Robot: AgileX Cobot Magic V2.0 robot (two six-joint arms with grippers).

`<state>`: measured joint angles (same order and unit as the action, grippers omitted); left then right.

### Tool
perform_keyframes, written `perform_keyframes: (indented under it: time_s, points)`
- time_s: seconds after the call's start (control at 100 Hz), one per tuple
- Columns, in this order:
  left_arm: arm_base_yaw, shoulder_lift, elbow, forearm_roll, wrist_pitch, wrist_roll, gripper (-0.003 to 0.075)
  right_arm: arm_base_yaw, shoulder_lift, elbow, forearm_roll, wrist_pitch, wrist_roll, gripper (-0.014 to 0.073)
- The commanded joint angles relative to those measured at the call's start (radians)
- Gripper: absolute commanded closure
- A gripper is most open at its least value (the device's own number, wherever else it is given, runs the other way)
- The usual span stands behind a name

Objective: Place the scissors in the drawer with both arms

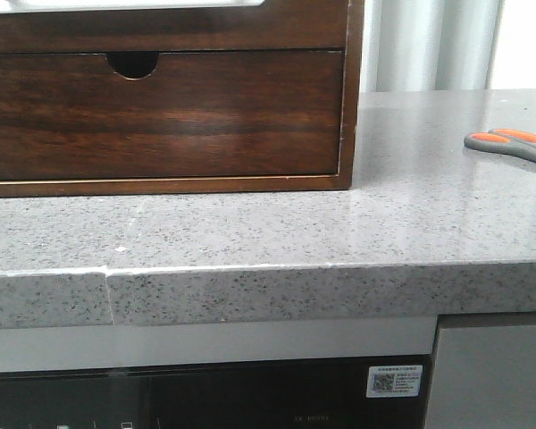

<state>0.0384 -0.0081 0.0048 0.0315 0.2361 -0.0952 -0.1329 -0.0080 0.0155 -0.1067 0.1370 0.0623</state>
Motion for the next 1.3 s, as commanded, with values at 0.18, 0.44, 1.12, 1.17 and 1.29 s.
perform_keyframes:
  time_s: [0.18, 0.44, 1.12, 1.17, 1.29]
  points:
    - [0.002, -0.031, 0.014, -0.011, -0.105, -0.006, 0.0717, -0.003, -0.020, 0.012, -0.009, -0.137, -0.011, 0.0699]
    - [0.002, -0.031, 0.014, 0.003, -0.105, -0.006, 0.0717, -0.003, -0.020, 0.012, -0.009, -0.109, -0.011, 0.0699]
    - [0.002, 0.038, -0.217, 0.068, -0.015, -0.004, 0.0717, 0.001, 0.058, -0.136, 0.112, 0.069, -0.011, 0.0699]
    - [0.002, 0.068, -0.249, 0.066, 0.017, -0.004, 0.0717, 0.001, 0.090, -0.172, 0.112, 0.093, -0.011, 0.0699]
    - [0.002, 0.138, -0.310, 0.066, 0.034, -0.004, 0.0717, 0.001, 0.177, -0.262, 0.114, 0.114, -0.011, 0.0699]
